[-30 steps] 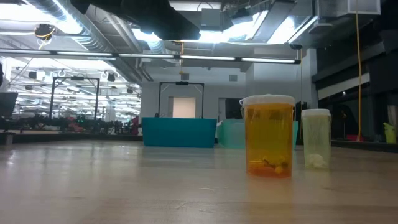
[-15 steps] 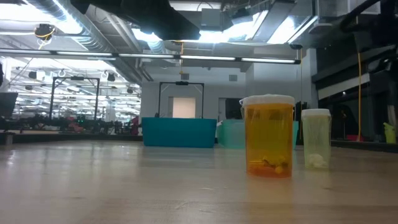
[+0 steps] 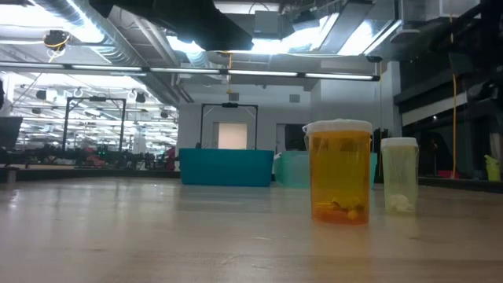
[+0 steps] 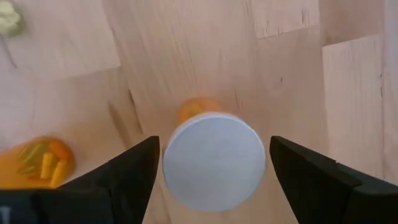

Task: Pick and place medicine bottles into bin by pill shape (circle, oval)
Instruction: Put the orange pill bottle into the light blue bin

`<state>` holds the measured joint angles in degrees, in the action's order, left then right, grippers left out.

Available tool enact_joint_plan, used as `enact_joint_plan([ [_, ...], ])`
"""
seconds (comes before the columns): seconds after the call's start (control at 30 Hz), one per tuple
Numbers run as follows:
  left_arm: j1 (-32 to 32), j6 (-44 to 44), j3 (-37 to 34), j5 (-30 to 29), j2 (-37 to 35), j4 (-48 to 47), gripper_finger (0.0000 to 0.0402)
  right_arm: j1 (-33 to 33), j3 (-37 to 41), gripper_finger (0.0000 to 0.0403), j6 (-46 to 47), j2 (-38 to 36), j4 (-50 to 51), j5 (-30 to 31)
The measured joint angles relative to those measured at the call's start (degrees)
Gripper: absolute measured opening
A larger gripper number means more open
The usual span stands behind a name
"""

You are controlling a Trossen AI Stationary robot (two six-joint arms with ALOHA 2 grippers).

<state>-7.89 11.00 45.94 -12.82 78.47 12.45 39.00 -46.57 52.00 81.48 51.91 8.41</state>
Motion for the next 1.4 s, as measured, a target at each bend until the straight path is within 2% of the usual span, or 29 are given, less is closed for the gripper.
enact_joint_plan([
  [0.27,0.0,0.0,0.0,0.0,0.0,0.0,0.0202,0.0,0.0,0.0303,-1.4,0.7,0.0,0.9],
  [0.63,0.0,0.0,0.0,0.0,0.0,0.0,0.0202,0.0,0.0,0.0211,0.1,0.7,-0.4,1.0],
  [0.83,0.0,0.0,0.0,0.0,0.0,0.0,0.0202,-0.7,-0.9,0.0209,-2.9,0.7,1.3,1.1],
  [0.9,0.0,0.0,0.0,0.0,0.0,0.0,0.0202,-1.7,-2.8,0.0217,-4.1,0.7,3.8,4.1],
  [1.0,0.0,0.0,0.0,0.0,0.0,0.0,0.0202,-3.5,-6.7,0.0219,-4.9,0.7,10.8,12.7],
  [1.2,0.0,-0.1,0.0,0.0,0.0,0.1,0.0202,-9.6,-16.1,0.0207,-8.8,0.6,23.4,33.6],
  [1.27,0.0,-0.1,0.0,0.0,0.0,0.1,0.0202,-13.1,-19.0,0.0207,-10.4,0.6,24.6,37.6],
  [1.4,0.0,-0.3,0.0,0.0,0.0,0.1,0.0202,-22.2,-23.0,0.0208,-15.2,0.6,21.9,41.0],
])
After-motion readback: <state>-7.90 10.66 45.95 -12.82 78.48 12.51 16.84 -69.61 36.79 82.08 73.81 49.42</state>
